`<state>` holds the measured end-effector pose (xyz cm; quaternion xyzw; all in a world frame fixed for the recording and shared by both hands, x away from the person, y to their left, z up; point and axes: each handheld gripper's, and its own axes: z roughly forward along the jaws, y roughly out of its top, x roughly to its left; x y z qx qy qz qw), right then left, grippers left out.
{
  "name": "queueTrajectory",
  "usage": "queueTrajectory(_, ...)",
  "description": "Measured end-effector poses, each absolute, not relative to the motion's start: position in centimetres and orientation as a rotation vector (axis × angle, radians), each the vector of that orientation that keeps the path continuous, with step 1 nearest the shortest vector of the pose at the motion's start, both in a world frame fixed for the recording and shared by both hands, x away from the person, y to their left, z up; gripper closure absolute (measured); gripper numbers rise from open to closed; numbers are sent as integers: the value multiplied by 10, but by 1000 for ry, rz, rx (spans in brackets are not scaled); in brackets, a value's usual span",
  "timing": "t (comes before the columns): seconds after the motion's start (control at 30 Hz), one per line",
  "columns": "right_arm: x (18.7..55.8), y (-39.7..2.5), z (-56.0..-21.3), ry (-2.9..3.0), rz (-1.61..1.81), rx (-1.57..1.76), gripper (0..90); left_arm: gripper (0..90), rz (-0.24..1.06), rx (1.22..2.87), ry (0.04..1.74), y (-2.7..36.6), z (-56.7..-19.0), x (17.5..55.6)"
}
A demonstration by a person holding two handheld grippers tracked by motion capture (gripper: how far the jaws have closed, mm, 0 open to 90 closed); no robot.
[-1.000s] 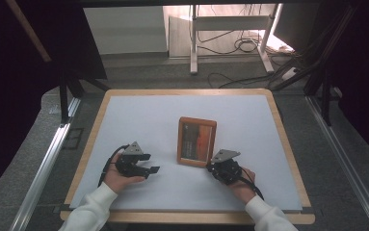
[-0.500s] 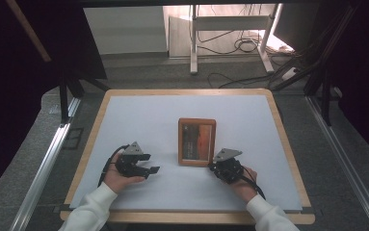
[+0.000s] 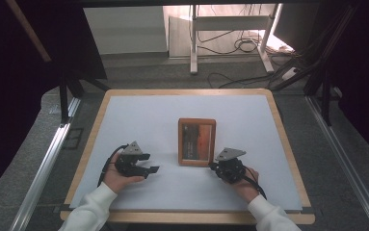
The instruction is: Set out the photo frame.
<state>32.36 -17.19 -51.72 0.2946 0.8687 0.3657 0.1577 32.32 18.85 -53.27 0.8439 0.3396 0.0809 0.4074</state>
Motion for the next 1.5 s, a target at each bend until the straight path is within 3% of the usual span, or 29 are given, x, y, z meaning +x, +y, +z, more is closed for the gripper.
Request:
queueTrajectory(0.73,314,-263,-505,2347,1131,991,883,327,250,2140,852,184,-531,320)
queueTrajectory(0.8,314,-271,-507,2341,1116,1010,801,326,260,2148,849,183,-531,319)
queueTrajectory(0.87,315,-278,-510,2346,1107,1047,589,324,267,2155,847,180,-532,318)
queueTrajectory(1.03,319,-284,-515,2297,1087,1114,369,321,276,2167,838,177,-532,315)
queueTrajectory(1.2,319,-286,-516,2277,1090,1130,273,317,280,2161,837,177,-532,315)
queueTrajectory(1.5,316,-287,-515,2238,1084,1164,213,315,276,2149,827,175,-529,318)
